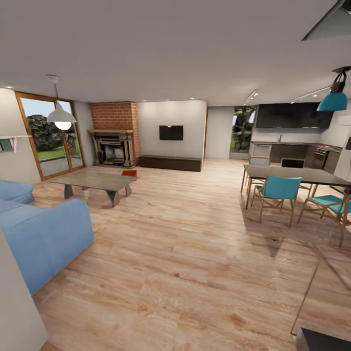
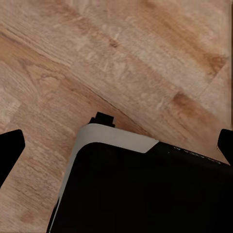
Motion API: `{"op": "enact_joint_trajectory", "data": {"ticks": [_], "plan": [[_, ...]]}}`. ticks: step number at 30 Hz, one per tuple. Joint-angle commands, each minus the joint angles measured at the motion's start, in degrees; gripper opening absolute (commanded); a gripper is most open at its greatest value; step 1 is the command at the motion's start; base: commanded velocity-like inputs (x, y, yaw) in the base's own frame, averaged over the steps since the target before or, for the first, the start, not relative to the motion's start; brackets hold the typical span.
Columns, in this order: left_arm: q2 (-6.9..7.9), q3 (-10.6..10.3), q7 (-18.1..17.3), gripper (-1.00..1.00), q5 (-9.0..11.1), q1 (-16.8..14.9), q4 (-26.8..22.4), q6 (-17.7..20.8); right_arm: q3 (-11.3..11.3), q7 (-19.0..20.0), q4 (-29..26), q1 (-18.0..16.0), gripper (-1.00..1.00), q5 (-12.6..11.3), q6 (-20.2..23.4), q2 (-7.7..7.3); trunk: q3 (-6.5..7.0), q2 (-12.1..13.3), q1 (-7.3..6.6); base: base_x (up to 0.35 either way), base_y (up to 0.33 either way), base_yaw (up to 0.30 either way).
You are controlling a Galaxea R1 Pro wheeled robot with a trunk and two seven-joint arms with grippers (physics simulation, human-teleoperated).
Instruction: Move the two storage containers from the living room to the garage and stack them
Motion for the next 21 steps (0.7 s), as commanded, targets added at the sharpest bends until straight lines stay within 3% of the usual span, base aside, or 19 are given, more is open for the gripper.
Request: {"op": "enact_joint_trajectory", "data": {"ticks": [1,5,21], "plan": [[0.04,-0.49,0.15,1.0,0.42,-0.04,0.0,0.72,0.49,0.08,0.16,-0.08,1.0,-0.58,-0.29,0.02,-0.09,-0.07,0.05,0.323,0.0,0.0],[0.13,-0.56,0.15,1.0,0.1,-0.04,-0.06,3.78,0.49,0.08,0.16,-0.08,1.0,-0.58,-0.3,0.02,-0.09,-0.07,0.05,0.323,0.0,0.0],[0.15,-0.49,0.15,1.0,0.06,-0.04,-0.09,3.47,0.49,0.0,0.16,-0.08,1.0,-0.58,-0.28,0.0,-0.09,-0.07,0.05,0.323,0.0,0.0]]}}
